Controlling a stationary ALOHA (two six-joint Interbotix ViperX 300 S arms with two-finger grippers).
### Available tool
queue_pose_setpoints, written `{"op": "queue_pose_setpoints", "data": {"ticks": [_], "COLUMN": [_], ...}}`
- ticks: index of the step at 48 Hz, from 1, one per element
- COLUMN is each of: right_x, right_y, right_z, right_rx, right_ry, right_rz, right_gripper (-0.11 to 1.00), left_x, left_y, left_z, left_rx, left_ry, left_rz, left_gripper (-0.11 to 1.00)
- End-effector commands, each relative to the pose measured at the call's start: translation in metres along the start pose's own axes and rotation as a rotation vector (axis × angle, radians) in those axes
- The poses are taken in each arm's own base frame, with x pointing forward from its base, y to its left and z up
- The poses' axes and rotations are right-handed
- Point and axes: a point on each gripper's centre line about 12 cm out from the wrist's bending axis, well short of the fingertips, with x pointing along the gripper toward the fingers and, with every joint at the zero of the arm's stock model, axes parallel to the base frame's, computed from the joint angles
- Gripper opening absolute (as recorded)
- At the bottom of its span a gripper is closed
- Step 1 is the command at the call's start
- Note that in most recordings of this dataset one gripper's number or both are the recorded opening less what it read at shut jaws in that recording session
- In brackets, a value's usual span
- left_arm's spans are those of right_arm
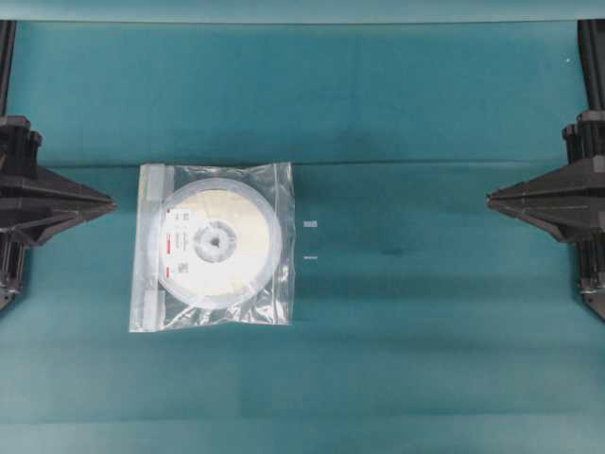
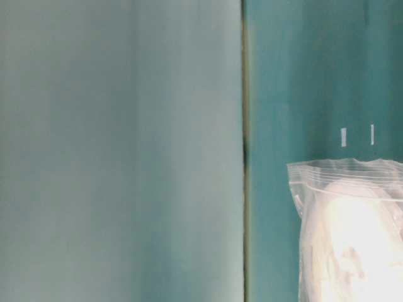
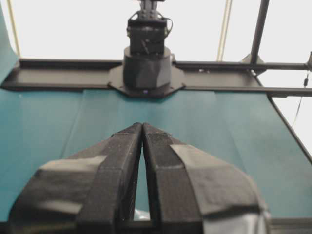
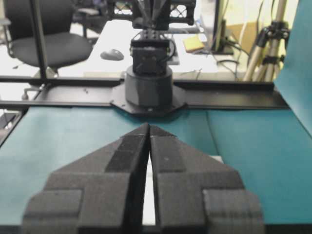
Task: Take out the reel from the clear zip bag.
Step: 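Move both grippers inward toward the clear bag's left and right edges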
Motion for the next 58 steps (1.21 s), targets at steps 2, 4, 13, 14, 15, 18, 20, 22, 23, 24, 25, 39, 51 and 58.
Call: {"op": "queue_pose_setpoints", "data": {"ticks": [2, 4, 13, 14, 15, 18, 20, 22, 23, 24, 25, 39, 51, 58], "right_x": [0.004, 0.007, 0.023, 0.025, 0.027, 0.034, 0.038, 0.042, 0.045, 0.047, 0.049, 0.082, 0.105, 0.109], "right_y": [-0.004, -0.008, -0.021, -0.021, -0.022, -0.023, -0.023, -0.023, -0.023, -0.024, -0.024, -0.026, -0.028, -0.028], "right_z": [-0.001, -0.004, -0.013, -0.014, -0.014, -0.018, -0.022, -0.027, -0.031, -0.033, -0.035, -0.066, -0.081, -0.083], "right_rx": [0.044, 0.091, 0.224, 0.235, 0.247, 0.289, 0.321, 0.363, 0.397, 0.42, 0.441, 0.654, 0.658, 0.657], "right_ry": [0.017, 0.046, 0.158, 0.164, 0.167, 0.189, 0.205, 0.226, 0.241, 0.25, 0.258, 0.371, 0.425, 0.429], "right_rz": [-0.022, -0.046, -0.121, -0.124, -0.128, -0.137, -0.143, -0.15, -0.157, -0.162, -0.167, -0.236, -0.256, -0.257], "right_gripper": [0.08, 0.07, 0.0, 0.0, 0.0, 0.0, 0.0, 0.0, 0.0, 0.0, 0.0, 0.0, 0.0, 0.0], "left_x": [0.006, 0.008, 0.018, 0.019, 0.021, 0.024, 0.027, 0.03, 0.031, 0.032, 0.033, 0.046, 0.04, 0.029], "left_y": [-0.002, -0.002, -0.002, -0.002, -0.002, -0.002, -0.002, -0.002, -0.002, -0.002, -0.002, 0.0, 0.008, 0.013], "left_z": [0.016, 0.019, 0.022, 0.022, 0.022, 0.02, 0.018, 0.017, 0.017, 0.016, 0.016, -0.003, -0.077, -0.102], "left_rx": [-0.056, -0.082, -0.167, -0.17, -0.176, -0.193, -0.213, -0.245, -0.263, -0.285, -0.308, -0.649, -0.909, -0.982], "left_ry": [-0.026, -0.03, -0.018, -0.013, -0.01, 0.004, 0.013, 0.02, 0.023, 0.027, 0.029, 0.11, 0.372, 0.432], "left_rz": [-0.012, -0.013, -0.012, -0.013, -0.013, -0.011, -0.01, -0.008, -0.007, -0.006, -0.004, 0.034, 0.219, 0.299], "left_gripper": [0.14, 0.09, -0.02, -0.02, -0.02, -0.02, -0.02, -0.02, -0.02, -0.02, -0.02, -0.02, -0.02, -0.02]}}
